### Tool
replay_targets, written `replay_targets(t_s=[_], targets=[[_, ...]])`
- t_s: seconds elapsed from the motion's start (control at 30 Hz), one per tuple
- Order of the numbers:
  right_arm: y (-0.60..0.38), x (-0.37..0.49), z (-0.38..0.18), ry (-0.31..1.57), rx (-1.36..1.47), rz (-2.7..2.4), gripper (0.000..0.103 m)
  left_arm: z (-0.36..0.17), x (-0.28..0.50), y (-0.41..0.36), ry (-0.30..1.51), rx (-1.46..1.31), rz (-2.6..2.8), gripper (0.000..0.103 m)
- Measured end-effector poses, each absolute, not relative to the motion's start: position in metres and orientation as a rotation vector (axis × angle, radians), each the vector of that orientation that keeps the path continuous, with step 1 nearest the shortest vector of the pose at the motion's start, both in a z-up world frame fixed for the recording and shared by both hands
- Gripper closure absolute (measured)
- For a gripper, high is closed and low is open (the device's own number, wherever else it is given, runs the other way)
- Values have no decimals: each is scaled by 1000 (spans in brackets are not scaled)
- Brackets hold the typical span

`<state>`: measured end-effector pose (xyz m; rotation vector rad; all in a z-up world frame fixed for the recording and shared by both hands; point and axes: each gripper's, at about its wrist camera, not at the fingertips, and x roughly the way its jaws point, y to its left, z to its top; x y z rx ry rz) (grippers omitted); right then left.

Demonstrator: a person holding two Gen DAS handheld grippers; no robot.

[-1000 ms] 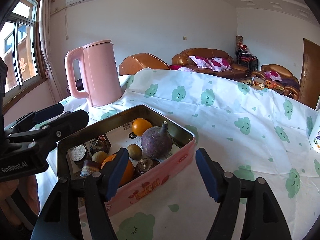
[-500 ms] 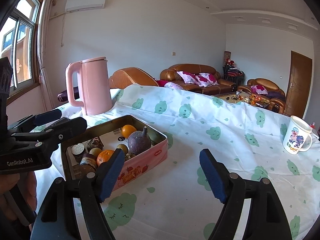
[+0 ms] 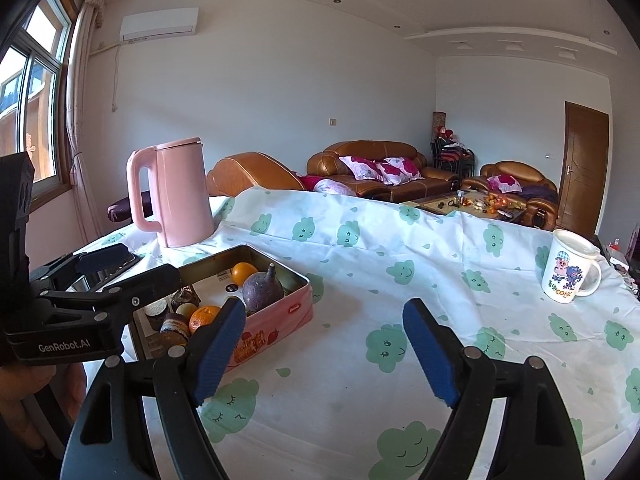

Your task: Organize fruits

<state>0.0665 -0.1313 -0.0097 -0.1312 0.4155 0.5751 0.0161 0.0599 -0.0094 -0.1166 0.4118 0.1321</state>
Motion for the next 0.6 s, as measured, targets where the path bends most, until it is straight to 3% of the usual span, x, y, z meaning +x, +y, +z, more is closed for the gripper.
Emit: replay_targets(t_s=[0.6], targets=[[-133, 58, -17, 403, -141, 571, 20, -15, 17, 57, 425, -126, 138, 0]])
